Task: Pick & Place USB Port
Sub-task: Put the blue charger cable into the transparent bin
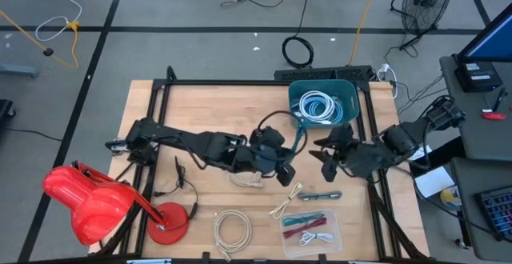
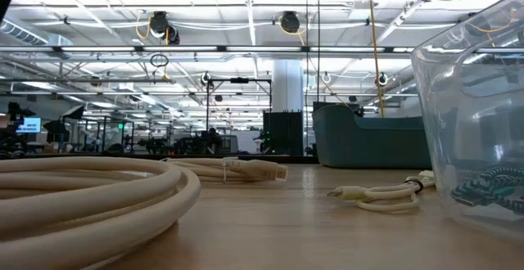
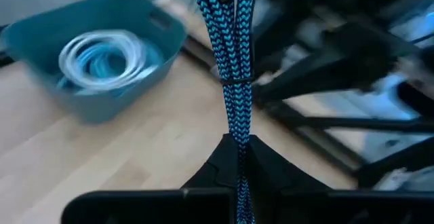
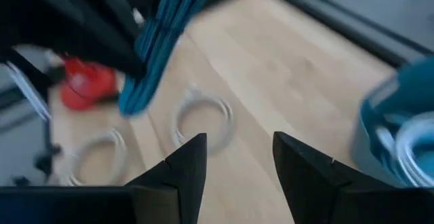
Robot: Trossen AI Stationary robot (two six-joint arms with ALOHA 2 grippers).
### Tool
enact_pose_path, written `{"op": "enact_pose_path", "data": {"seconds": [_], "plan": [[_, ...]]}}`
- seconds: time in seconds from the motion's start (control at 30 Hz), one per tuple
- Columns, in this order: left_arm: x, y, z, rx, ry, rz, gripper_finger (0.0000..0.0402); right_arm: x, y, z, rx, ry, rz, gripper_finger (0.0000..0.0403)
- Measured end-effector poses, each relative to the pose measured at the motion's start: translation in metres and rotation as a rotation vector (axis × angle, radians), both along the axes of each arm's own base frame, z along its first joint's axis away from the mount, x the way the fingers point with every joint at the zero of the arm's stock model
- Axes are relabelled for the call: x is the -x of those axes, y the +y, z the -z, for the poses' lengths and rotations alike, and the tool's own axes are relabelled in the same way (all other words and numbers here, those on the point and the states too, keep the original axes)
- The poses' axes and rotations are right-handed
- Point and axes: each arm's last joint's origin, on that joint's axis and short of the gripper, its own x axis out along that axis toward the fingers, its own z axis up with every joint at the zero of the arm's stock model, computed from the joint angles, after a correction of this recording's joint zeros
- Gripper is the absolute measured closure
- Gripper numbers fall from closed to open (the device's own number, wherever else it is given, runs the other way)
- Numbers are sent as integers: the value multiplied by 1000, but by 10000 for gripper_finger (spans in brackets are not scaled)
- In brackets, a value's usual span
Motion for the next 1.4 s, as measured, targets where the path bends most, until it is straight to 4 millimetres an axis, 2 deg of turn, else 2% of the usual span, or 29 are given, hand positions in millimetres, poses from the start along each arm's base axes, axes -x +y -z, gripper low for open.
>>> {"op": "enact_pose_path", "data": {"seconds": [0.1, 0.27, 0.37, 0.47, 0.7, 0.83, 1.4], "plan": [[3, 0, -9, -3, -43, 11, 386, -1, -5, -13, 16, -109, -8, 243], [3, -3, -11, -30, -52, 5, 393, 3, -15, -35, 25, -270, -54, 243], [4, -3, -13, -32, -68, 1, 392, 3, -20, -41, -45, -407, -133, 243], [4, -3, -13, -45, -71, -18, 386, 2, -26, -32, -137, -512, -187, 243], [2, -4, -17, -58, -109, 0, 393, 0, -37, 12, -378, -711, -290, 243], [1, -4, -18, -48, -120, 9, 387, 3, -39, 27, -429, -839, -320, 243], [-2, 1, -20, -3, -144, 68, 394, 0, -46, 32, -387, -831, -312, 243]]}}
